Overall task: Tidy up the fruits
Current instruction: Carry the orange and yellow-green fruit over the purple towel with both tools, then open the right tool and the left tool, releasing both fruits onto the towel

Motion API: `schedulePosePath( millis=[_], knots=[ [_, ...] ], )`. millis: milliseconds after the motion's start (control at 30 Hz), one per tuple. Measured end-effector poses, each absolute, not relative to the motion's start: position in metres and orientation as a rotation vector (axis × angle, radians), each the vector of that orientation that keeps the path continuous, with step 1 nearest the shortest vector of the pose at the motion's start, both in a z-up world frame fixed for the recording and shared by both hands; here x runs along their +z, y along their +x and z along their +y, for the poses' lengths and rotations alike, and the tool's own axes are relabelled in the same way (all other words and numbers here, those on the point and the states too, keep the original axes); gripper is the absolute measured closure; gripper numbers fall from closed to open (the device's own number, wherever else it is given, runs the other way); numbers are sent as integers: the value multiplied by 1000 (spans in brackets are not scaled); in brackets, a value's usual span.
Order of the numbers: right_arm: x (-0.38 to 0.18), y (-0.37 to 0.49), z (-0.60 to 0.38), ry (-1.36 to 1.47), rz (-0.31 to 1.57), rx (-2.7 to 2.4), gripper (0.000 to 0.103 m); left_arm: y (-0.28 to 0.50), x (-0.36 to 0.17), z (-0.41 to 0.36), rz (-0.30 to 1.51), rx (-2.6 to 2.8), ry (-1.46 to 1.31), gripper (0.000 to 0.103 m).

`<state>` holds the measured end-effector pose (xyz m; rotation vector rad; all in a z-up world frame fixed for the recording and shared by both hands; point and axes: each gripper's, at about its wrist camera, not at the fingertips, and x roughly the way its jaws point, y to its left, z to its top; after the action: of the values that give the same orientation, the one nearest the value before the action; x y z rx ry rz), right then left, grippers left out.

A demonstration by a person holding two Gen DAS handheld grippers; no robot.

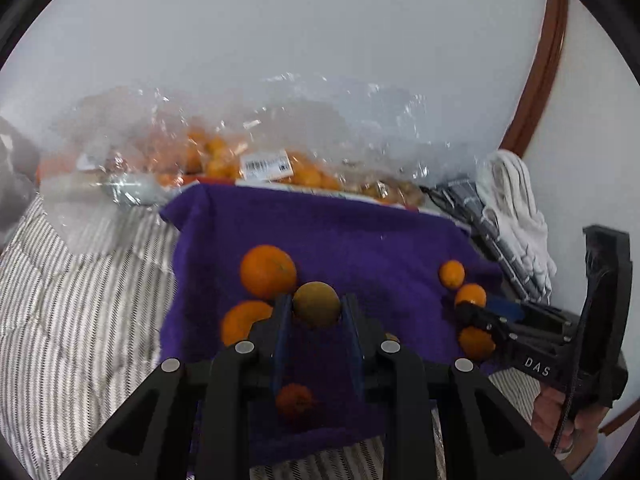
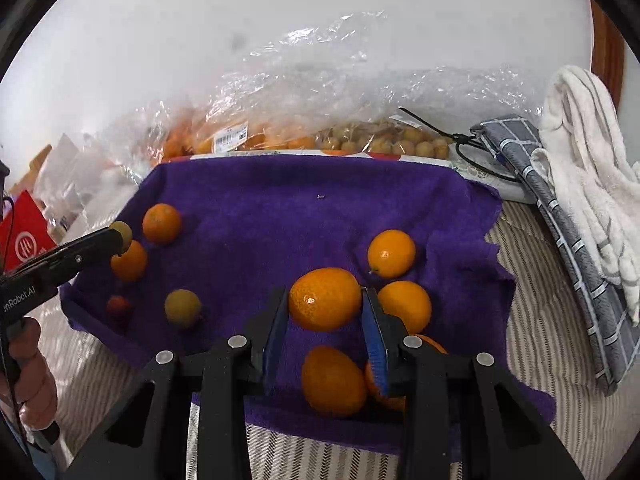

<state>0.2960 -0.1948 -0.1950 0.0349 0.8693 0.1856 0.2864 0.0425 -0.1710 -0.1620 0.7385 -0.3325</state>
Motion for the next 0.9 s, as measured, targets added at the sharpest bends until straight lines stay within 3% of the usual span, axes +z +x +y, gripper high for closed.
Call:
schedulePosePath(
  millis=[667,767,800,900],
  knots=[
    [-197,295,-193,50,893,194,65,290,-178,38,788,-306,-125,79],
    [-191,289,-195,74,876,210,55,290,-178,37,796,-304,-121,79],
    [-188,286,-195,74,864,210,53,290,-178,37,797,-302,-119,78],
    [-178,280,-194,46,865,175,51,287,-173,40,773,-294,-124,61]
  ],
)
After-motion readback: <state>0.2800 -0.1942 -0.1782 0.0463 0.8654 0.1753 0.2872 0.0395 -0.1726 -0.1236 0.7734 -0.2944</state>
